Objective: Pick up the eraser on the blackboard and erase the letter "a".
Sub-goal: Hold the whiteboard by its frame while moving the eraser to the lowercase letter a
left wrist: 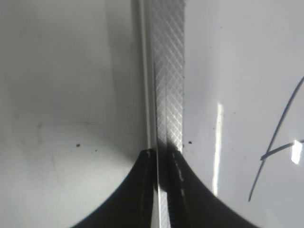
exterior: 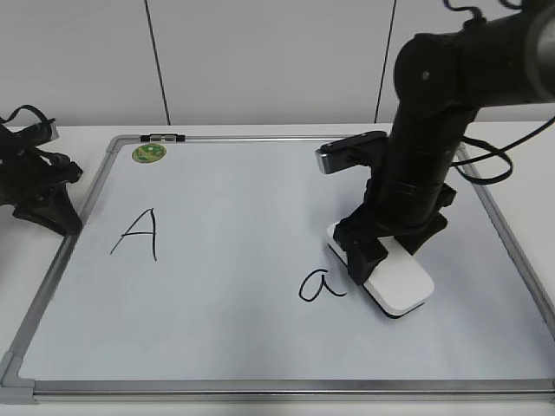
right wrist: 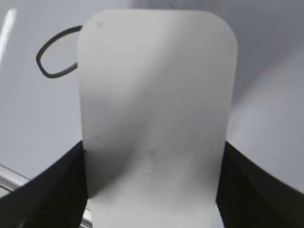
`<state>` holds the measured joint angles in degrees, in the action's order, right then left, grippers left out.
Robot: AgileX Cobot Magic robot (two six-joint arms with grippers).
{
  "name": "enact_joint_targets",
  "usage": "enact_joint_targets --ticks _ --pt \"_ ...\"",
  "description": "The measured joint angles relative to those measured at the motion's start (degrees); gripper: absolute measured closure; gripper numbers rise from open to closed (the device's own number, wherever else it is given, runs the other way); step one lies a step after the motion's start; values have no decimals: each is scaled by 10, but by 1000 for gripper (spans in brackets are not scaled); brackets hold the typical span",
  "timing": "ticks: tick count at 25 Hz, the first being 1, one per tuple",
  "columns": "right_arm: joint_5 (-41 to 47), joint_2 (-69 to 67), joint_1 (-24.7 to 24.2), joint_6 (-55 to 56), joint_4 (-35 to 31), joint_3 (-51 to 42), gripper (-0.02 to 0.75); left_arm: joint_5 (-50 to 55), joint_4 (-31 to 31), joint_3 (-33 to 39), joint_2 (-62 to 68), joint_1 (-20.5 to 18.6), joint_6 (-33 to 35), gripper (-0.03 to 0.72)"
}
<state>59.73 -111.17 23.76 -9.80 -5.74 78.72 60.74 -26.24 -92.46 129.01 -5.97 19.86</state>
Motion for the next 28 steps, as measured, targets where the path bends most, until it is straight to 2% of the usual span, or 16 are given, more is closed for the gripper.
enact_joint_targets --ticks 8,16,21,28 --pt "10 -92 9 -9 6 78 191 0 -1 0 0 0 0 653" --pt "36 -117 20 -10 16 106 191 0 -1 0 0 0 0 649" --pt "40 -123 62 -10 41 109 195 -1 0 0 0 0 0 647" --pt "42 -124 140 -18 30 110 195 -1 2 -1 0 0 0 645"
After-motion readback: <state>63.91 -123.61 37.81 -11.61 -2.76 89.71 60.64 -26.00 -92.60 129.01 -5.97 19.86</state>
